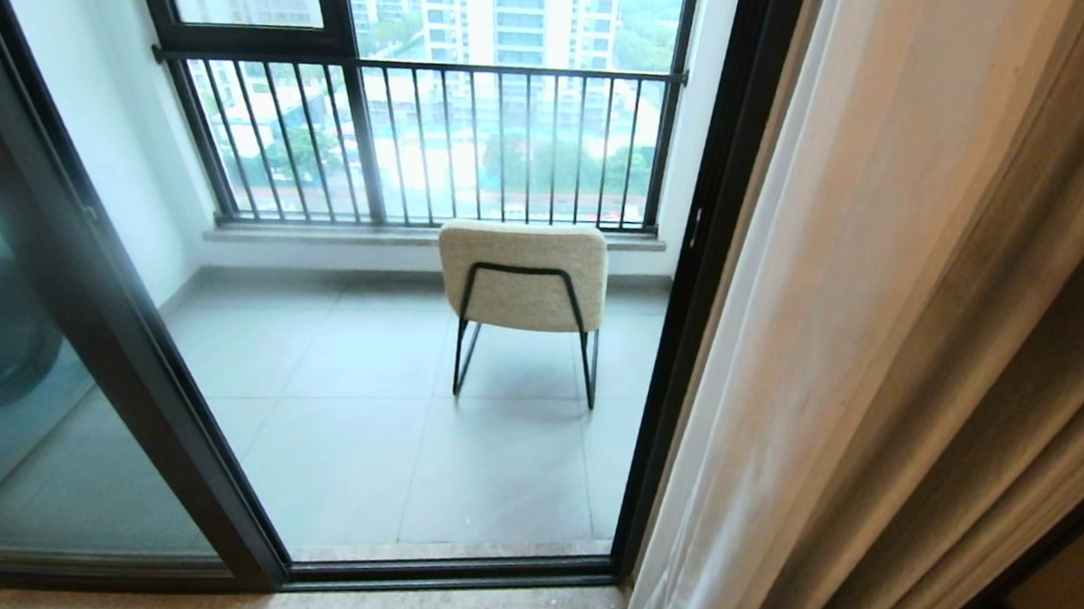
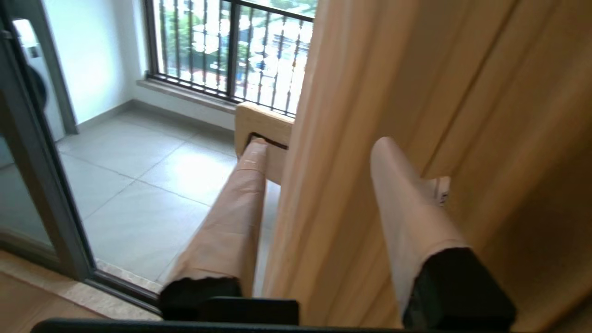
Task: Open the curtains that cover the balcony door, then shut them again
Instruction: Close the inner curtains on both sides
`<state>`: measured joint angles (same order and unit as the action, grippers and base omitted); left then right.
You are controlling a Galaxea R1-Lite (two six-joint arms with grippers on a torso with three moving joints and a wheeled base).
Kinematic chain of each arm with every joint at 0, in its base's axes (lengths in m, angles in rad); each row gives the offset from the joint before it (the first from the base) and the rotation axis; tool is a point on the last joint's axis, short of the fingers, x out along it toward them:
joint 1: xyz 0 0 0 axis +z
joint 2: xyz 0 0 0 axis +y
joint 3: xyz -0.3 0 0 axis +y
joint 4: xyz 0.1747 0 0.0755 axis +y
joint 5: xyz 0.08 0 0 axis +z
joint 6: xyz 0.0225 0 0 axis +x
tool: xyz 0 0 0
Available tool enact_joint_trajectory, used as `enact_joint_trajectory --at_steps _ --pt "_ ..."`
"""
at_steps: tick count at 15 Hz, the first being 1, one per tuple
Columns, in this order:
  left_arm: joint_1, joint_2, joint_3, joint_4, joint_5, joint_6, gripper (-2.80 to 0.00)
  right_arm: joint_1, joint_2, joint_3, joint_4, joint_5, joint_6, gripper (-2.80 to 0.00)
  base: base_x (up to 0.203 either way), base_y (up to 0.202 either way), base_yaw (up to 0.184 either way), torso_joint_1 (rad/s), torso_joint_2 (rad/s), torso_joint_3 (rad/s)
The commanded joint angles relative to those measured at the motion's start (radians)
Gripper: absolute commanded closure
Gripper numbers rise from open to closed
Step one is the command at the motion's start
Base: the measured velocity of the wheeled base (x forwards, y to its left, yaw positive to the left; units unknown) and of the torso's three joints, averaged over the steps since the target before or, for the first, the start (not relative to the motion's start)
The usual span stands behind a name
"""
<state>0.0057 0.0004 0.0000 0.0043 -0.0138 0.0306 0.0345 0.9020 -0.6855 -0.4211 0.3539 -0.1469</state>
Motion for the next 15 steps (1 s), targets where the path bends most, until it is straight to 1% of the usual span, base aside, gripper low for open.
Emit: enact_joint_trajectory --at_steps 1,9,11,14,15 --pt "0.0 0.0 0.0 0.0 0.0 -0.001 0.0 0.001 0.117 -0.034 -0.044 0.03 -0.001 -2.8 0.0 0.0 0.0 0.0 0.0 0.0" --pt "0.0 0.0 0.0 0.0 0.0 -0.001 0.0 0.002 0.381 -0.245 -0.061 0.055 0.001 -2.8 0.0 0.0 0.0 0.0 0.0 0.0" --pt "0.0 0.0 0.0 0.002 0.0 0.0 0.0 0.002 0.425 -0.272 -0.061 0.08 0.036 -2.8 0.0 0.0 0.0 0.0 0.0 0.0" --pt "0.0 0.0 0.0 0.0 0.0 -0.001 0.0 0.002 0.492 -0.309 -0.064 0.091 0.069 -2.8 0.0 0.0 0.0 0.0 0.0 0.0" --pt "0.0 0.0 0.0 0.0 0.0 -0.001 0.0 0.002 0.514 -0.322 -0.064 0.109 0.087 -2.8 0.0 0.0 0.0 0.0 0.0 0.0"
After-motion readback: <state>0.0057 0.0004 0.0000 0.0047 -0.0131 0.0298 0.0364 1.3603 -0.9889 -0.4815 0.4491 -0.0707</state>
